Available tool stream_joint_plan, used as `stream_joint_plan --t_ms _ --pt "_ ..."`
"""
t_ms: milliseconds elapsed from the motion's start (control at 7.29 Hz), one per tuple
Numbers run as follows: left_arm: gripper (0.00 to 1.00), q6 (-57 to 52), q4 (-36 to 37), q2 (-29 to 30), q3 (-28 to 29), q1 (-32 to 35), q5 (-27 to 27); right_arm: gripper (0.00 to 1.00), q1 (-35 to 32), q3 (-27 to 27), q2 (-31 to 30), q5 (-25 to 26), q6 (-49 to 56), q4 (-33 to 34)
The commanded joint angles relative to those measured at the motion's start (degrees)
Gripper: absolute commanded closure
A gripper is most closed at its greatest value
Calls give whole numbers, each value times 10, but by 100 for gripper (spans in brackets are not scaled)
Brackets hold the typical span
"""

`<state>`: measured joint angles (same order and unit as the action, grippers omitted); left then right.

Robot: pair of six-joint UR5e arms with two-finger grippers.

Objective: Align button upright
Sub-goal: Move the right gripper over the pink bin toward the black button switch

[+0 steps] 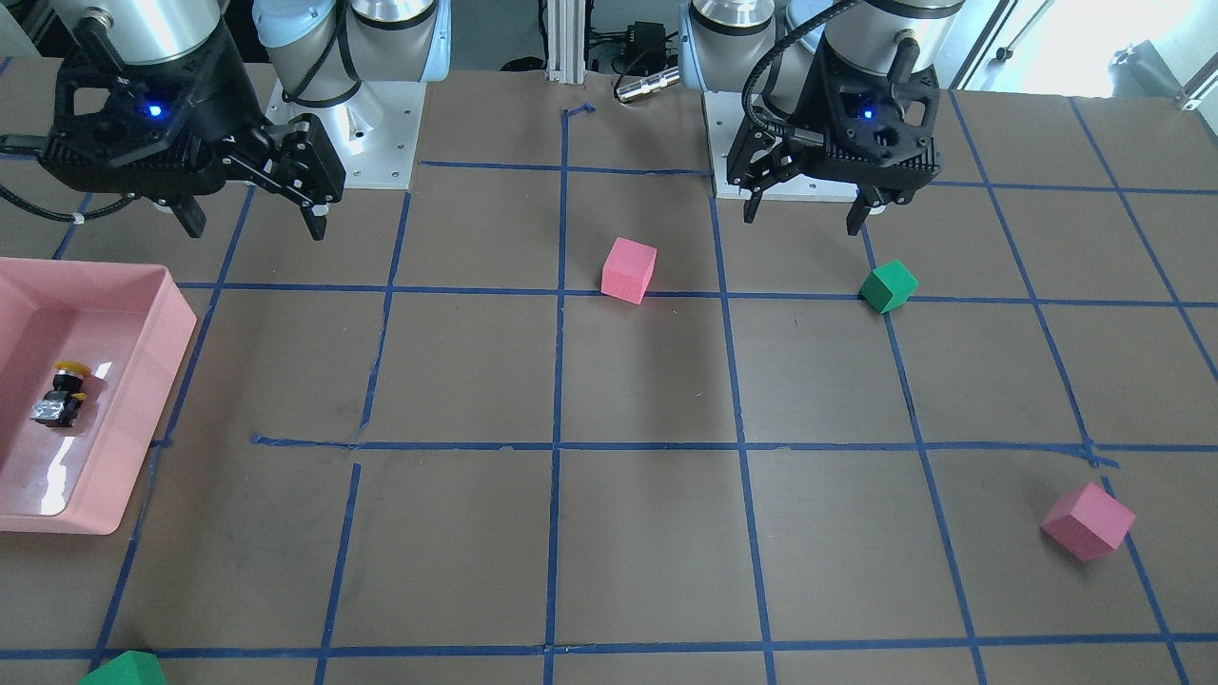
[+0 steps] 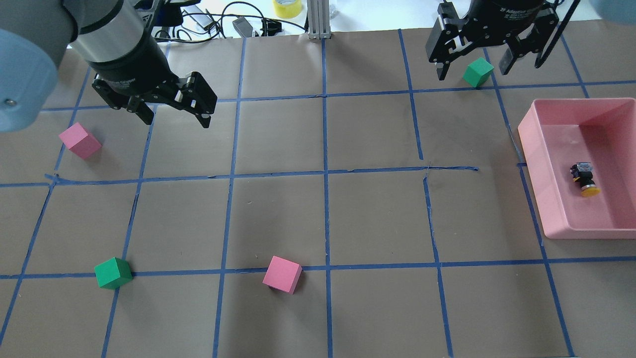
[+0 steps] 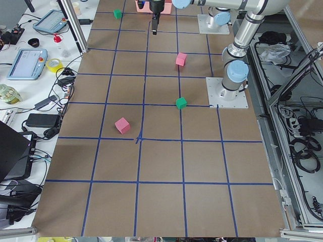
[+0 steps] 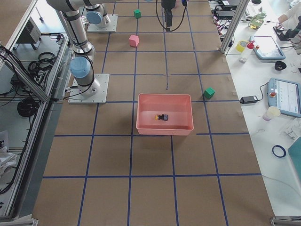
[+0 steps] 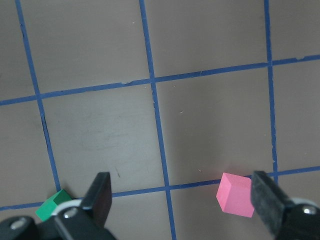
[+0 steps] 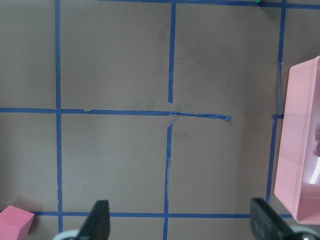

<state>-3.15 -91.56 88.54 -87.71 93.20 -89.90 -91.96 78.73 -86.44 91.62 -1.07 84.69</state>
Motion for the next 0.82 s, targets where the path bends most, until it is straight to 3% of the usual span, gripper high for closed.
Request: stream_joint_plan --t_ms 0,275,549,686 --pt "0 1 -9 11 13 1 2 0 -1 6 0 0 -52 -2" --pt "0 -6 -4 8 2 1 1 0 15 11 6 0 -38 7" --pt "0 -6 -4 6 1 1 2 0 82 24 17 30 95 14" --pt "0 -7 -3 4 1 1 2 0 134 42 28 31 144 54"
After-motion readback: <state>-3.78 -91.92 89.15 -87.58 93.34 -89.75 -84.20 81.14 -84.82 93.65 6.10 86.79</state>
